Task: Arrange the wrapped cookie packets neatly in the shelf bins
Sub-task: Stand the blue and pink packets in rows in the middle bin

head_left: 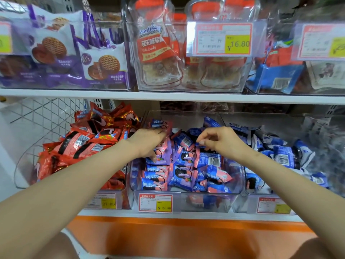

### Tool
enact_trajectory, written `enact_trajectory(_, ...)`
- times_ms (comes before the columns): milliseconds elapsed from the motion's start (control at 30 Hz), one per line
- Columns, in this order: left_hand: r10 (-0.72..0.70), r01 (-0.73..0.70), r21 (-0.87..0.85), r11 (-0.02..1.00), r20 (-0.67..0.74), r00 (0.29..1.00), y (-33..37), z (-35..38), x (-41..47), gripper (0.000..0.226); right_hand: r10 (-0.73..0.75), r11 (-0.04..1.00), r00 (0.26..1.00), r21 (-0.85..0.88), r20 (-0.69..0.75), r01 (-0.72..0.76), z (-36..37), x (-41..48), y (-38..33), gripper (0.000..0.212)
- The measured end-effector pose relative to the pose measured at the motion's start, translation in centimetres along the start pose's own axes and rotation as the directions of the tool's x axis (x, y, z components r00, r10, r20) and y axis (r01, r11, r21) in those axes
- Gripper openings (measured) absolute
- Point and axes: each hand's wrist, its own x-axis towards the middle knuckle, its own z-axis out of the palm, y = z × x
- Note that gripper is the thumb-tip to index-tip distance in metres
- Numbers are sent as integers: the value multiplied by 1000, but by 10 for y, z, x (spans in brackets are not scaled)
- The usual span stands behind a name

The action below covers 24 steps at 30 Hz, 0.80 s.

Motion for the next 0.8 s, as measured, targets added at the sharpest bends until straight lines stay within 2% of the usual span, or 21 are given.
enact_trajectory(233, 30, -29, -11, 1000, 81, 996, -7, -9, 8, 66, 4, 1000, 1000, -4, 11, -4, 0, -1, 0, 13)
enact_trajectory(400, 65, -67, 168, 983, 19, 998, 6, -2, 10, 81, 8, 1000, 1000, -13, 21, -7, 1, 0, -1, 13)
enact_trajectory(533, 32, -35, 163, 986, 20, 999, 8, -4, 6, 82, 2, 1000, 1000, -25, 20, -1, 2, 0, -1, 12)
enact_trajectory(600, 36, -29, 174, 984, -37, 999, 13, -10, 0, 81, -1, 1000, 1000, -18, 14, 2, 1, -1, -1, 13)
enact_trajectory(700, 124, -116, 58, 992, -167, 978, 33, -10, 0, 71, -8, 1000, 1000, -17, 9, 8, 1, 0, 0, 14)
enact_trajectory(800, 192, -199, -120, 973, -65, 979, 57, 3, 4, 59, -17, 1000, 1000, -13, 3, 17, 1, 0, 1, 15)
